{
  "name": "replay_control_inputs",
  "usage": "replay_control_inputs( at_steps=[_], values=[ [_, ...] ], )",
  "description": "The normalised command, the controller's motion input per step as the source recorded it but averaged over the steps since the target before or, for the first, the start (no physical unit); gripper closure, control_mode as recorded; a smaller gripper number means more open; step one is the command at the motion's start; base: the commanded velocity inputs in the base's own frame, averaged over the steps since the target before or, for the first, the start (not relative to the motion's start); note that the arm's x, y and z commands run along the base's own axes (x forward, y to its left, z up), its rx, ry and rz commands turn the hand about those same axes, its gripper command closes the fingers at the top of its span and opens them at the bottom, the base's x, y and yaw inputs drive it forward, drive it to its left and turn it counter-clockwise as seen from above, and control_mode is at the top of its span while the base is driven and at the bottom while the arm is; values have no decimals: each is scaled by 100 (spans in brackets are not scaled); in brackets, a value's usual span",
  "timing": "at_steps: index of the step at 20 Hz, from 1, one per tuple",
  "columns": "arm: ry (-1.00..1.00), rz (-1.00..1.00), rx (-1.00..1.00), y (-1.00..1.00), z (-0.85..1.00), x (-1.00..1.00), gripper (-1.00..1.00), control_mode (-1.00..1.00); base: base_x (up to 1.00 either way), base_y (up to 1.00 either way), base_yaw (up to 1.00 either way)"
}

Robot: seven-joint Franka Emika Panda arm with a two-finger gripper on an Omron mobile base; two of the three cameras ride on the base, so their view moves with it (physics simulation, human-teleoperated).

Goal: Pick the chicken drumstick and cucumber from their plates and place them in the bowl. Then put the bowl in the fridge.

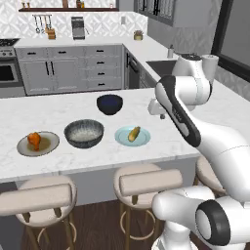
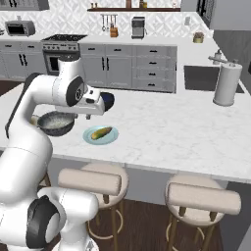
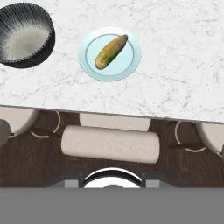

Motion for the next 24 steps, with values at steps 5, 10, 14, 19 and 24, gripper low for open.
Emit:
replay_control_inputs(
  at_steps=[5,10,14,19,24],
  values=[
    [0,0,0,0,0,-2,-100,100,-3,26,0],
    [0,0,0,0,0,0,-100,100,0,94,-4],
    [0,0,0,0,0,0,-100,100,0,56,-1],
    [0,0,0,0,0,0,-100,100,25,32,0],
    [0,0,0,0,0,0,-100,100,34,63,0]
  ],
)
